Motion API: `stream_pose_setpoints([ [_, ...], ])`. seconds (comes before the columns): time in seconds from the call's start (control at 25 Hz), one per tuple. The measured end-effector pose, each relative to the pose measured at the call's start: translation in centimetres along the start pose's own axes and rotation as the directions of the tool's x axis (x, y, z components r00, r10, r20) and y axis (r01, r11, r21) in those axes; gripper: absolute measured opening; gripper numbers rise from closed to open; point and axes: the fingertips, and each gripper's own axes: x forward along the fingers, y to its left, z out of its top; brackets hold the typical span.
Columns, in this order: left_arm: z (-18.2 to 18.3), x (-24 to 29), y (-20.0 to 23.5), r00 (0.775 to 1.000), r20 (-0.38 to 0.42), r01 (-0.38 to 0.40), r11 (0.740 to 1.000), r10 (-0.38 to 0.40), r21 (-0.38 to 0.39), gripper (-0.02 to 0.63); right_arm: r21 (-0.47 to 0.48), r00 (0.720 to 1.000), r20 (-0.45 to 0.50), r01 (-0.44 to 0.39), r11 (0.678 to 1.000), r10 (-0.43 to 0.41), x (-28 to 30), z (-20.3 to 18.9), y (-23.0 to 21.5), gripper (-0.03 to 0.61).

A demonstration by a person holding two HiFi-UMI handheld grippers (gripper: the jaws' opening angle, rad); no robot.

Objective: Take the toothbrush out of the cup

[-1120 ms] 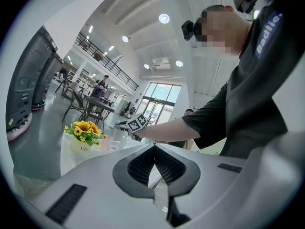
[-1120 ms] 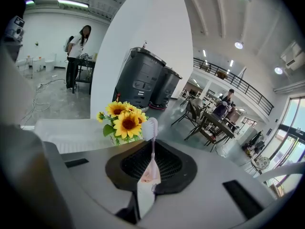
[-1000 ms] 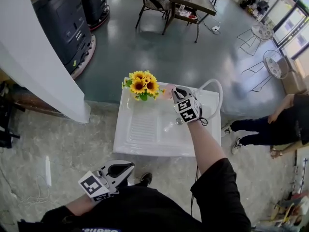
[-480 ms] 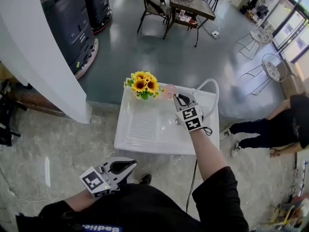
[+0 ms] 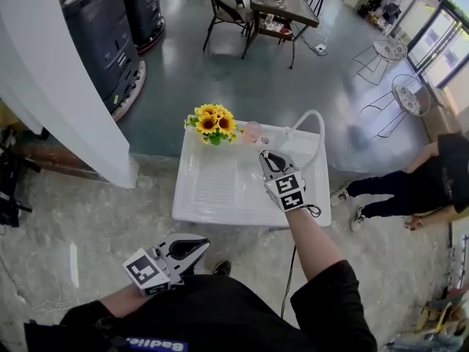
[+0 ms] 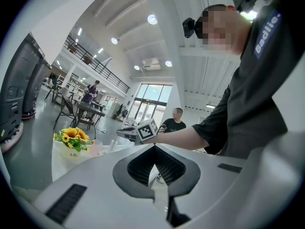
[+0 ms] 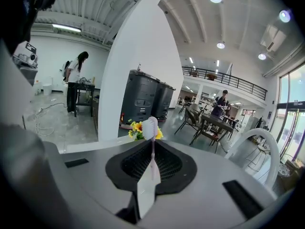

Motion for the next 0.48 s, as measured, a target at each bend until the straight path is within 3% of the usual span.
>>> stream_pose_setpoints([
  [0.48,0.5,0.6,-1.8,0.999,0.008,0.041,0.999,-0.041,0.028,0.0,0.12,0.999,0.052,-0.015,0.993,0.008,-4.9,-1.1,4.0,0.031],
])
